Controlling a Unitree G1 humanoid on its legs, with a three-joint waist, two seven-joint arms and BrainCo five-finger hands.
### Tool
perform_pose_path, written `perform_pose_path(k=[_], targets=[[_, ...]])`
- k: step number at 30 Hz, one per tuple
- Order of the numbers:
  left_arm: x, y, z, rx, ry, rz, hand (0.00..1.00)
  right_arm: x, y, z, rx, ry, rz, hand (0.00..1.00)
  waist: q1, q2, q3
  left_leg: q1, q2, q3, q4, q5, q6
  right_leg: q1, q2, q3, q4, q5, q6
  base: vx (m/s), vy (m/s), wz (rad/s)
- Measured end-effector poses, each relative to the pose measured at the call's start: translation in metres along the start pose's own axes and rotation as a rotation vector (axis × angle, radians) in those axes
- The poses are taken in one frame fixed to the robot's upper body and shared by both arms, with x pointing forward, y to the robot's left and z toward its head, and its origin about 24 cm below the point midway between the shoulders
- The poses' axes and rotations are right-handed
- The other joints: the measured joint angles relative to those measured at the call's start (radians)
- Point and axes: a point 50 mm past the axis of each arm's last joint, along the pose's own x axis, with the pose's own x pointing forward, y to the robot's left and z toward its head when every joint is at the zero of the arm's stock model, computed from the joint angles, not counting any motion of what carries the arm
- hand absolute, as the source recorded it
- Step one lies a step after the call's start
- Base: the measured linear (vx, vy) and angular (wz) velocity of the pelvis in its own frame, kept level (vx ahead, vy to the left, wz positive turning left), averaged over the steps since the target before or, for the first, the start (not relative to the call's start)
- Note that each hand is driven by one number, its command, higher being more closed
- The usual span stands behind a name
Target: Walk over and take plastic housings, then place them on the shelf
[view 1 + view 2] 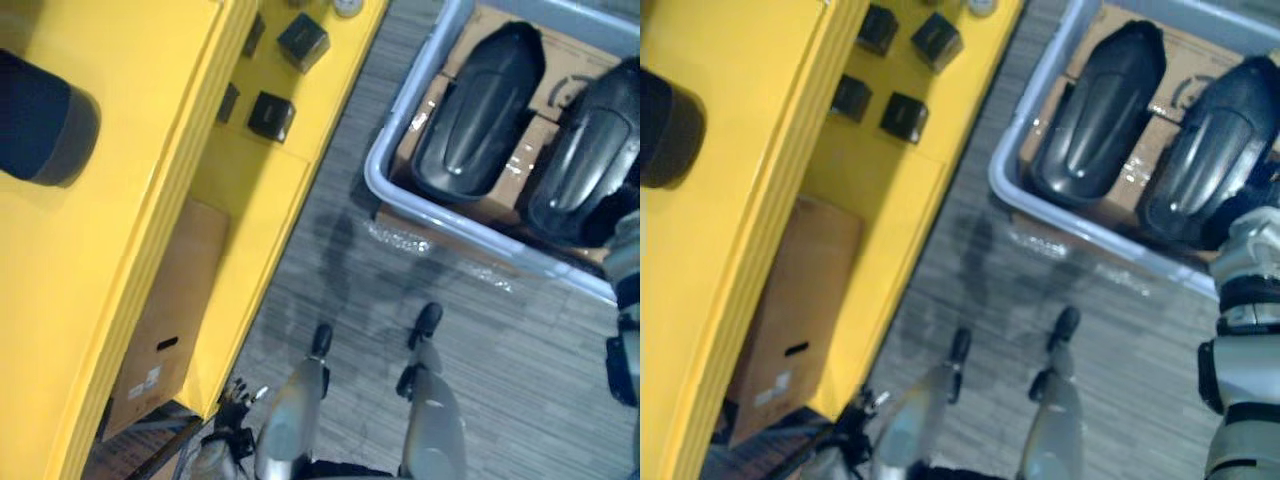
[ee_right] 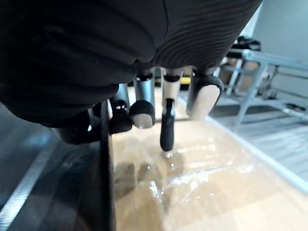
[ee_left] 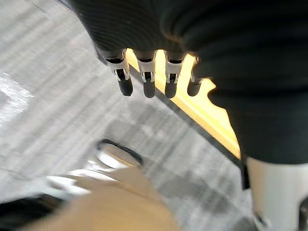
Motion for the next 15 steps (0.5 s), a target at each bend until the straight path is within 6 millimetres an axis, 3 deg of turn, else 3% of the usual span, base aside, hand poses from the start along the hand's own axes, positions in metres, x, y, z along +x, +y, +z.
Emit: perform_pose_path(k=[3,6,9,14,15], targets=[[0.002,-0.006,0.013,-0.010,-0.064,-0.016,0.00,-0.002,0.007,-0.005,0.006,-0.010,-0.015,1.00,0.000,-0.008,-0.003,0.026,0.006,0.001,-0.001,-0.002,-0.001,0.037,0.004,-0.003,-0.008,-0.001,-0.001,0.00,0.000,0.00],[0.002,-0.011,0.029,-0.019,-0.139,-0.033,0.00,-0.007,0.016,-0.009,0.038,-0.039,-0.037,1.00,0.001,-0.039,-0.014,0.043,0.017,0.003,0.006,-0.009,-0.007,0.057,0.016,-0.003,-0.022,-0.001,-0.001,0.00,-0.016,-0.02],[0.001,-0.015,0.039,-0.031,-0.186,-0.049,0.00,-0.014,0.024,-0.008,0.104,-0.071,-0.056,1.00,-0.002,-0.055,-0.024,0.061,0.035,0.010,0.027,-0.031,-0.012,0.092,0.036,-0.003,-0.036,-0.001,-0.001,0.02,-0.017,-0.10],[0.000,-0.016,0.046,-0.036,-0.218,-0.059,0.00,-0.021,0.024,-0.003,0.144,-0.132,-0.110,1.00,-0.003,-0.083,-0.045,0.079,0.057,0.018,0.036,-0.047,-0.017,0.117,0.058,-0.002,-0.050,-0.001,-0.001,0.04,-0.016,-0.09],[-0.003,-0.014,0.046,-0.038,-0.223,-0.049,0.00,-0.025,0.028,0.000,0.174,-0.144,-0.108,1.00,0.000,-0.099,-0.055,0.094,0.066,0.038,0.035,-0.051,-0.018,0.124,0.066,0.005,-0.058,0.000,-0.002,0.05,-0.019,-0.19]])
